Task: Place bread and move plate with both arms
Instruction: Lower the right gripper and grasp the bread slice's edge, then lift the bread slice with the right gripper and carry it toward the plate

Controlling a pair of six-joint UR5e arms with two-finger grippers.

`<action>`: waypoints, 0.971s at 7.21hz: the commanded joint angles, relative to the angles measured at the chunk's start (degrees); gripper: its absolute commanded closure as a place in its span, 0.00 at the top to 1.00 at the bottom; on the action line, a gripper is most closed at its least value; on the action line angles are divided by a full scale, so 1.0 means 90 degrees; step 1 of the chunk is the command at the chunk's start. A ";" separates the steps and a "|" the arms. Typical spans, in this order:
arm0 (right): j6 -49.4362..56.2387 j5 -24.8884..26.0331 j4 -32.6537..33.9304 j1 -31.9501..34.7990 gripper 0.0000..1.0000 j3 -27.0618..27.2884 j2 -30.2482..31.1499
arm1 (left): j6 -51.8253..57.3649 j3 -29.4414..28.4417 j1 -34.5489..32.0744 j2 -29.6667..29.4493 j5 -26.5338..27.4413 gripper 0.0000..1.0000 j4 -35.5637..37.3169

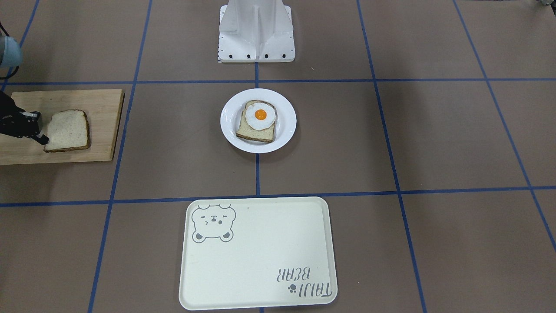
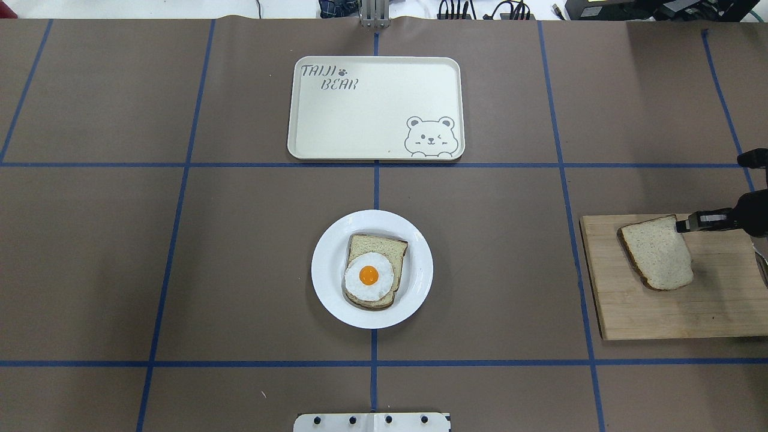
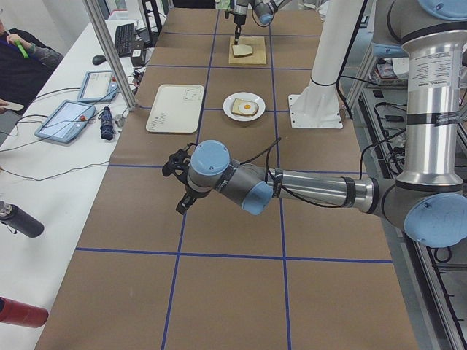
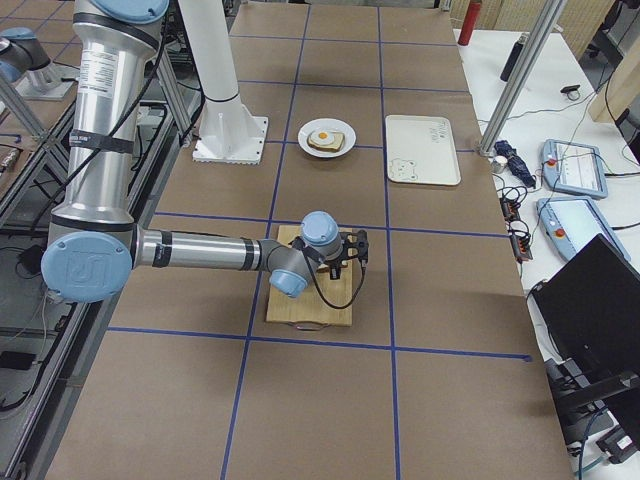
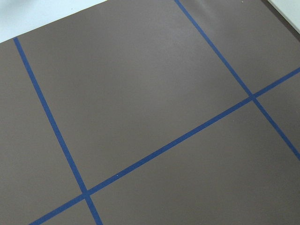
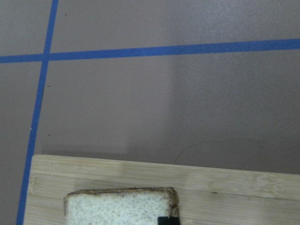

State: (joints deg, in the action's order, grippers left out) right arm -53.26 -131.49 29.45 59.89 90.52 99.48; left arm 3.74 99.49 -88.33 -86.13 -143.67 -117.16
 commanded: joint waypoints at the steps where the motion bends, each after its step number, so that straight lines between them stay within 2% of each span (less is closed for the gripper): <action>1: 0.0108 -0.1177 -0.0030 0.0823 0.00 0.0089 -0.0077 | -0.0015 0.0000 0.0000 0.0000 -0.0004 0.99 0.0000; 4: 0.0001 -0.1795 0.0009 0.1031 0.00 0.0293 -0.0369 | -0.0015 -0.0019 0.0000 0.0000 -0.0004 0.99 0.0000; 7: -0.0155 -0.1942 0.0019 0.1080 0.00 0.0294 -0.0623 | -0.0015 -0.0029 0.0000 0.0000 0.0006 0.99 0.0010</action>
State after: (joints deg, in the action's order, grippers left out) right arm -53.91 -148.15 29.59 69.41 93.08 95.07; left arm 3.60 99.27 -88.33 -86.13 -143.68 -117.10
